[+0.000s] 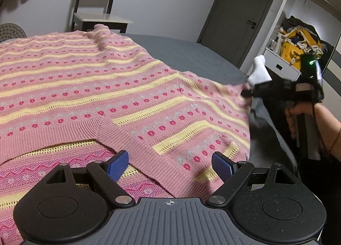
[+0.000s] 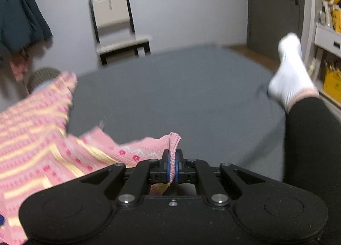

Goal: Fold clothes

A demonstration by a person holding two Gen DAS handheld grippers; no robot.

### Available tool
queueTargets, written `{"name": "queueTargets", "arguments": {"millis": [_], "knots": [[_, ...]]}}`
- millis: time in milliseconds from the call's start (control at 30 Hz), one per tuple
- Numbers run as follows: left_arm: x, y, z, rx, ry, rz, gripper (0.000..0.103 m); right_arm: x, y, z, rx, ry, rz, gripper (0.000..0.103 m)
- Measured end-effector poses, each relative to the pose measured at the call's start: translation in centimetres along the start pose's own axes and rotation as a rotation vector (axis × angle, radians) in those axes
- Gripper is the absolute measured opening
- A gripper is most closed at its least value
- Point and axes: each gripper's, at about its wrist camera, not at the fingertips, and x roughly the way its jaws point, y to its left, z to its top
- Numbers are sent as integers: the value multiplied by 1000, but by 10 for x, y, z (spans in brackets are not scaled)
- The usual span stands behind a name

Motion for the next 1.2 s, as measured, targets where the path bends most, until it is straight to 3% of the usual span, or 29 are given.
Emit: {"name": "queueTargets", "arguments": {"millis": [133, 233, 400, 500, 633, 800, 900, 1000, 1200], "knots": [[0, 0, 0, 1, 1, 1, 86, 8, 3, -6, -36, 32, -28, 6], [1, 0, 1, 2, 3, 3, 86, 2, 8, -3, -77, 15, -89, 32], [1, -1, 0, 2, 2, 5, 86, -18, 16, 12, -137, -54, -114, 32], [1, 0, 0, -9, 3, 1, 86, -25, 28, 31, -144, -70, -39, 32], [0, 1, 1, -38, -5, -2, 86, -20, 62, 67, -163, -67, 162, 33], [-13, 9, 7, -114, -99, -35, 86, 23, 129, 122, -231, -23, 391, 32], [-21, 14, 13, -102, -165, -26, 86, 61, 169, 149, -252, 2, 455, 31], [-26, 23, 16, -129, -217, -43, 86, 112, 209, 172, -253, 94, 459, 32], [-22, 42, 18, -172, -240, -85, 86, 186, 250, 183, -263, 125, 357, 31]]}}
